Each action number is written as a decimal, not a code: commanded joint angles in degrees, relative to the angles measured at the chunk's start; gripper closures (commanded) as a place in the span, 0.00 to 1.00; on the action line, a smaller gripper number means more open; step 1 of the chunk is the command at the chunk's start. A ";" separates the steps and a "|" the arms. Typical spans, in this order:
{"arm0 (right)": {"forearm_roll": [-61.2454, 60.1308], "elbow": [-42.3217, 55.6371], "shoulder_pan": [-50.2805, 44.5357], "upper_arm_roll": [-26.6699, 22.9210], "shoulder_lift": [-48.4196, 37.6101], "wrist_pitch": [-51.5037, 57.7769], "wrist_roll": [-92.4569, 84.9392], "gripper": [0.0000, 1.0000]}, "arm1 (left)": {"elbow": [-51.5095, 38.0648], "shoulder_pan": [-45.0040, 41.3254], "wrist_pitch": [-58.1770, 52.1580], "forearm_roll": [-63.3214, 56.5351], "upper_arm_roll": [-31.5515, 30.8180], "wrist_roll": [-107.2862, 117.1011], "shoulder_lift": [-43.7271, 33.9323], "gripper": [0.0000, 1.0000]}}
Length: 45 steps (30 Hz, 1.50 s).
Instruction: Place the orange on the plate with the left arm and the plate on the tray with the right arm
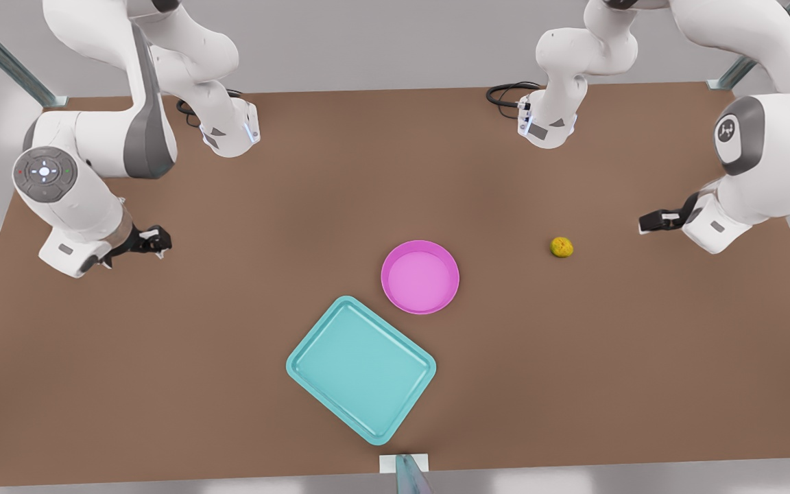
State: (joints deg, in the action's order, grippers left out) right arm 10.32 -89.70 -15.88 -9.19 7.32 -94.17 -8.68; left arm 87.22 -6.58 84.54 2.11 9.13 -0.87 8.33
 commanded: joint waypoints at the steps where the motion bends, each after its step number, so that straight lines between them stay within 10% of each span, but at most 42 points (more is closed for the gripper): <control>1: 0.13 -0.04 -0.47 -0.04 -0.02 -4.53 -6.88 0.00 | -0.03 -0.19 2.12 -0.26 0.01 0.43 -0.07 0.00; 4: 0.13 0.05 -0.47 -0.04 0.33 -4.88 -6.79 0.00 | 6.37 -0.28 2.73 0.09 -0.08 0.08 0.89 0.00; 8: -1.00 0.58 -0.12 0.14 1.30 -5.41 -6.53 0.00 | 33.97 -1.33 33.31 0.70 -2.27 3.24 2.92 0.00; 13: -2.59 1.46 -0.12 0.05 1.82 -4.70 -6.70 0.00 | 46.46 -3.53 53.80 0.70 -2.45 2.89 2.13 0.00; 43: -3.47 7.96 0.06 -0.04 6.04 1.45 -7.05 0.00 | 52.62 -4.76 63.03 0.70 -2.45 2.54 9.77 0.01; 45: -3.47 7.96 0.06 -0.04 6.13 1.54 -7.05 0.00 | 52.62 -4.85 62.94 0.70 -2.45 2.54 9.68 0.30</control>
State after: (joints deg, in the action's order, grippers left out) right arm 6.90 -81.77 -15.82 -9.20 13.46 -93.03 -15.00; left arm 139.84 -11.41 147.55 2.75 6.68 1.22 18.06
